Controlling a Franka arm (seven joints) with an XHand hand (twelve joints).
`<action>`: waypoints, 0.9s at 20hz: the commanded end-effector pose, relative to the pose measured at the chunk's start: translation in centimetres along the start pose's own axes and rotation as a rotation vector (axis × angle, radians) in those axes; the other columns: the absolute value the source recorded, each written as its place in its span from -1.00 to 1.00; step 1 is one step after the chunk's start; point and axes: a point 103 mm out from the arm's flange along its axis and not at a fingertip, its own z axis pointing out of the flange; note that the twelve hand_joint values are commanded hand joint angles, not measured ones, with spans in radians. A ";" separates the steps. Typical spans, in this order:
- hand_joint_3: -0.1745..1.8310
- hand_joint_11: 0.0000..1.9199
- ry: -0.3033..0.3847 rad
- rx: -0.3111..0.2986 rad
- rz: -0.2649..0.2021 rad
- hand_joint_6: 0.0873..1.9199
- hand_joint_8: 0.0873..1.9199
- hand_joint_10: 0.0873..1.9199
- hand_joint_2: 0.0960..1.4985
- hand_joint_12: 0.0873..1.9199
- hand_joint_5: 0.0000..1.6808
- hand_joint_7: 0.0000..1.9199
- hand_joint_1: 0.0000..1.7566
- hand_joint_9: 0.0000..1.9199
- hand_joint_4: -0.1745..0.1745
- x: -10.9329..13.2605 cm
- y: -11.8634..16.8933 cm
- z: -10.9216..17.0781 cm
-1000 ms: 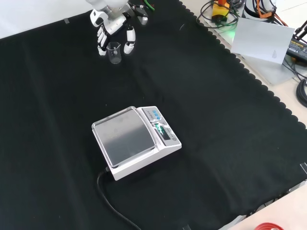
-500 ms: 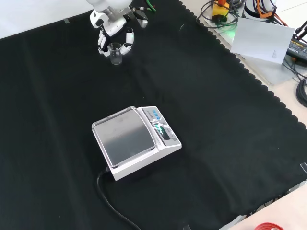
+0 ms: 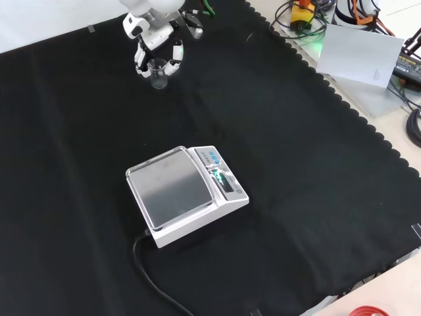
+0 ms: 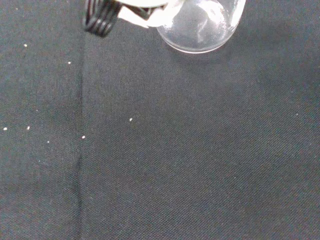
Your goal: Pick up the beaker.
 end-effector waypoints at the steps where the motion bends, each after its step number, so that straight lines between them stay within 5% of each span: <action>1: -0.59 -0.10 -0.016 -0.002 -0.011 0.26 -0.30 -0.26 0.43 0.05 -0.09 -0.41 0.27 -0.01 -0.92 -0.3 -0.5 -1.7; 5: -0.76 -0.11 -0.019 -0.005 -0.027 0.33 -0.28 -0.23 0.57 0.05 -0.09 -0.39 0.26 -0.02 -1.00 -0.4 -1.2 -3.2; 18: -0.80 -0.10 -0.101 -0.018 -0.058 0.29 -0.23 -0.22 0.57 0.04 -0.05 -0.29 0.27 0.01 -1.00 1.0 -2.2 -6.4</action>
